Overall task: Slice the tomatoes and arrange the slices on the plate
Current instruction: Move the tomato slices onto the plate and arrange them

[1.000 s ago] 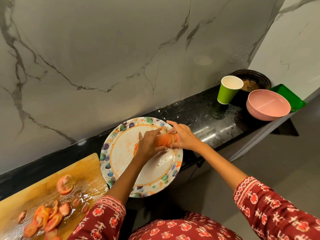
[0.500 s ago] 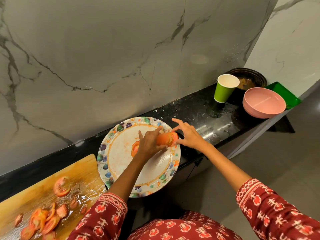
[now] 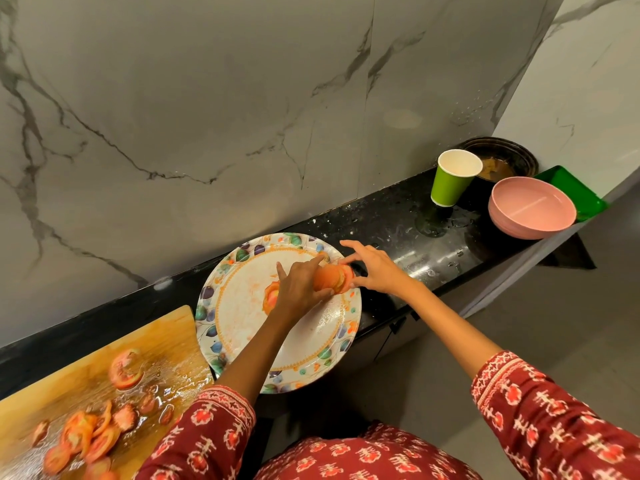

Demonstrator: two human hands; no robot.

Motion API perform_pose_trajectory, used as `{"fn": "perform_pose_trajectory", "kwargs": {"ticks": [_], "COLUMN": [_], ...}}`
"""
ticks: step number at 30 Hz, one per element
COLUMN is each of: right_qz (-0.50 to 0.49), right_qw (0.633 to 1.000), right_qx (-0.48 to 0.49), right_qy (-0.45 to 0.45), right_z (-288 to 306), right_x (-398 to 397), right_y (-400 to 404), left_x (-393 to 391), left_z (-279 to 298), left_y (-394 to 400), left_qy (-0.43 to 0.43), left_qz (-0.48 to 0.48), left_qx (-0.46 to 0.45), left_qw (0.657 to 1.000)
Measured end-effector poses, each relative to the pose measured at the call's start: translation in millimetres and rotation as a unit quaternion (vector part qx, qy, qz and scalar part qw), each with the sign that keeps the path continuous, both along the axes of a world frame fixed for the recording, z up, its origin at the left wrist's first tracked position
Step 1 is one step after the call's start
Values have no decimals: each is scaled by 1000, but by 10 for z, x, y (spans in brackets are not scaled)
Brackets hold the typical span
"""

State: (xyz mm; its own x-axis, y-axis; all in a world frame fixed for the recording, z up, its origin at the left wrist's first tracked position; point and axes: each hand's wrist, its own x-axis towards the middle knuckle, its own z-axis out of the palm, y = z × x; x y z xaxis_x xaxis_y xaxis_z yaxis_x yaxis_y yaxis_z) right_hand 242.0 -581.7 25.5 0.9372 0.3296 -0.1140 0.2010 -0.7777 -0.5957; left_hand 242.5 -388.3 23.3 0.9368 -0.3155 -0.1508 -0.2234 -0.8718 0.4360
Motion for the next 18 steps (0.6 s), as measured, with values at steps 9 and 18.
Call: {"fn": "perform_pose_trajectory", "kwargs": {"ticks": [9,18], "right_qz": [2,4], "right_qw": [999,999], "right_qx": [-1,35], "right_qy": [-32,-18], "right_z": [-18,-17], "right_x": [-19,18], "right_y": [129,241], "left_x": [26,12], "left_z": [15,-8], "left_y": [-45,73], "left_qy": [-5,-15], "left_qz": [-18,-21], "left_qx": [-16,-13], "left_qw": [1000,1000]}}
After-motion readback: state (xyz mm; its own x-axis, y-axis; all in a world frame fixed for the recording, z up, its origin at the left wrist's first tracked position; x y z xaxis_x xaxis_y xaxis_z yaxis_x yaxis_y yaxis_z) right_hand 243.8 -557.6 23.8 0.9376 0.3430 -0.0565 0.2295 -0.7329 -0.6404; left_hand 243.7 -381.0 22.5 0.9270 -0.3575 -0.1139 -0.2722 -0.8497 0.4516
